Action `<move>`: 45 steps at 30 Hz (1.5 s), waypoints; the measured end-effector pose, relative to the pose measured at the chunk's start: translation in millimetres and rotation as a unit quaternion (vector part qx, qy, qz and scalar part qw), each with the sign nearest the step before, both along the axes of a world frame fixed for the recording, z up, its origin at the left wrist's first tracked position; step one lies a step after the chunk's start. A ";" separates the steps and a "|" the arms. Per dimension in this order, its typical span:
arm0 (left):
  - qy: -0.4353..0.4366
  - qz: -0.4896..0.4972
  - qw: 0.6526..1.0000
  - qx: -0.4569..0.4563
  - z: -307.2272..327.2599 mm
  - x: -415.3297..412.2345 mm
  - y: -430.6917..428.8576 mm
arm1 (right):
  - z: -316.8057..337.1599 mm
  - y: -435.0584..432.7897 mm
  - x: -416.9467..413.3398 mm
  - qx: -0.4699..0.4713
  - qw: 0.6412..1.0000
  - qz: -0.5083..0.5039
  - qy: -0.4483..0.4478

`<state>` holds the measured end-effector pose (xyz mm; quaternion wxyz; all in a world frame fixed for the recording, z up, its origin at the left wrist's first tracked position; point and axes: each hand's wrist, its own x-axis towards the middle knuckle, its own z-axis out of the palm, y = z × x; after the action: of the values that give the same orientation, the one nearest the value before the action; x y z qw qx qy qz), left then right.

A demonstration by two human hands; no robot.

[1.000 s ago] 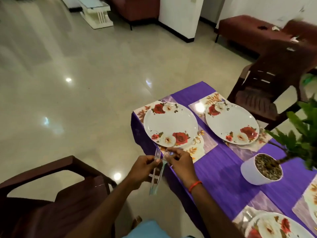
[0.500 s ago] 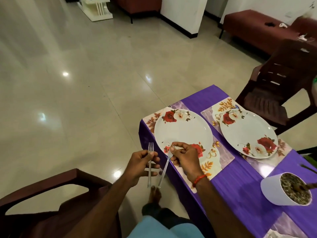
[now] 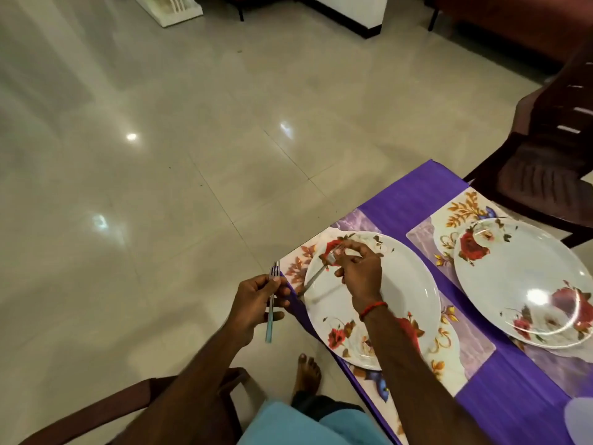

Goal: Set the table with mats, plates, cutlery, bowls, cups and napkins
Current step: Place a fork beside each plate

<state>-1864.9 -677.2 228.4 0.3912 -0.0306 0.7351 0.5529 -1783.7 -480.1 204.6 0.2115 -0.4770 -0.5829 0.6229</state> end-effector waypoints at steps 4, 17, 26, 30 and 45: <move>0.002 -0.003 1.000 -0.014 -6.3 -16.4 11.2 | -24.2 27.1 -37.9 0.012 0.999 -0.028 -0.023; -0.028 -0.012 0.999 -0.042 -21.6 -39.4 21.5 | -60.3 67.4 -71.6 0.243 0.921 0.141 -0.270; -0.032 -0.024 0.998 -0.038 -19.3 -59.7 30.4 | -63.9 65.1 -77.3 0.301 0.882 0.154 -0.327; -0.029 -0.024 0.998 -0.043 -17.9 -74.7 29.1 | -64.9 58.0 -78.2 0.301 0.873 0.163 -0.347; -0.099 -0.190 0.976 0.028 -20.4 -222.9 77.5 | -52.7 67.0 -89.4 0.198 0.909 0.103 -0.353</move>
<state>-2087.7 -599.7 208.0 0.5606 0.0659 0.6696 0.4828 -1873.1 -413.1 152.0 0.0168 -0.5518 -0.7763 0.3042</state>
